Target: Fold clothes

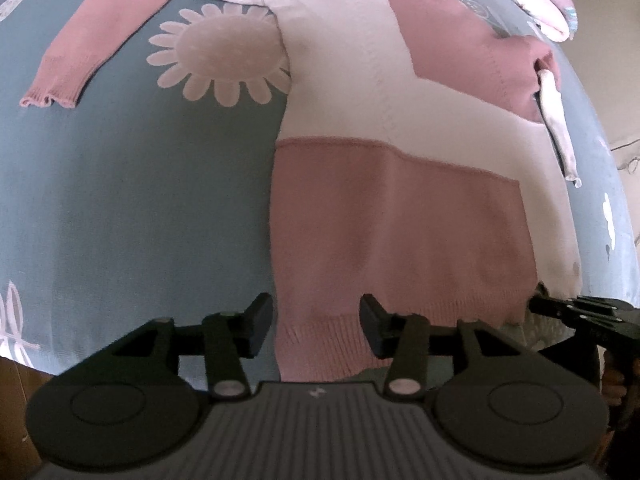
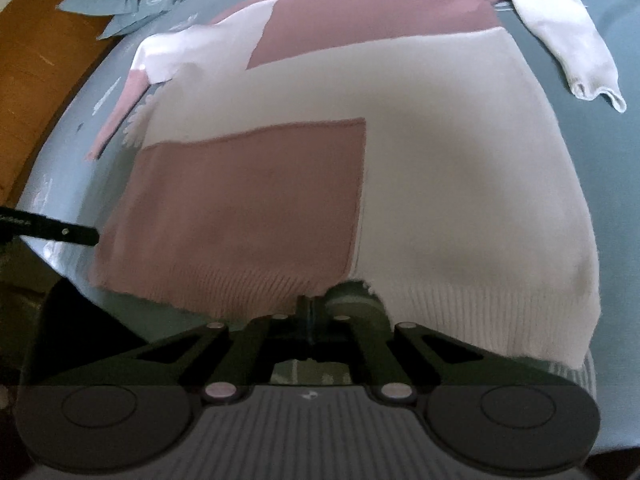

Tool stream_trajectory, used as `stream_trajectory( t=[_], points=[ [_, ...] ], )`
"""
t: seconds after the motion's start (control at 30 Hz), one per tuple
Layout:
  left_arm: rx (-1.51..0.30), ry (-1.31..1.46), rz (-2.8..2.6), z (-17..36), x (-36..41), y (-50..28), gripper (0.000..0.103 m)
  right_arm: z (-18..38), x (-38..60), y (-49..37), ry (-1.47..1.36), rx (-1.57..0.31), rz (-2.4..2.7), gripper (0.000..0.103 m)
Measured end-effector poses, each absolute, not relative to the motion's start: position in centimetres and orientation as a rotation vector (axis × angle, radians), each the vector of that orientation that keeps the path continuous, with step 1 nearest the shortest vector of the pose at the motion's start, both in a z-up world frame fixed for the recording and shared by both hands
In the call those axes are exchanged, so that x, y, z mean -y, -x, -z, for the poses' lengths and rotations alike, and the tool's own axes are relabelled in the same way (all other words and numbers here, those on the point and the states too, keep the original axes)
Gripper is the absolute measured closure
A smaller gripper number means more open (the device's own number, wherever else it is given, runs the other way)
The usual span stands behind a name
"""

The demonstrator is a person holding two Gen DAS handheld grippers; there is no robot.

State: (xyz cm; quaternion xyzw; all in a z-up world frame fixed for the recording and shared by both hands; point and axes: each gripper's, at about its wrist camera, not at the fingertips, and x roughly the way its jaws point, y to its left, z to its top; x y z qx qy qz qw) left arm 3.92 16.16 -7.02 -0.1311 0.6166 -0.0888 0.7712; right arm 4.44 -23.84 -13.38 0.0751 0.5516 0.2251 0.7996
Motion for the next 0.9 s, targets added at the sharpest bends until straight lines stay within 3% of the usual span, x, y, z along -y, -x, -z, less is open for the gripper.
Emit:
stream_trajectory(
  t=[0.37,0.43,0.63,0.67,0.73,0.9],
  points=[
    [-1.359,0.267,0.187,7.7,-15.5,-4.3,0.051,12.6,28.0,-2.8,-0.285,-1.217,-0.484,0.102],
    [-1.362,0.267,0.192,7.6,-15.4,-4.3,0.050,13.0,27.6,-3.3,-0.342,-1.203,-0.490,0.090],
    [-1.371,0.263,0.197,7.6,-15.3,-4.2,0.049,14.6,25.8,-5.1,-0.384,-1.230,-0.477,0.086],
    [-1.373,0.265,0.196,7.7,-15.4,-4.1,0.049,14.9,25.5,-5.2,-0.362,-1.234,-0.469,0.086],
    [-1.376,0.269,0.194,7.8,-15.6,-4.1,0.049,15.0,25.3,-5.1,-0.349,-1.230,-0.452,0.102],
    [-1.379,0.264,0.210,7.8,-15.6,-3.7,0.046,13.3,25.9,-4.1,-0.314,-1.219,-0.457,0.102]
  ],
)
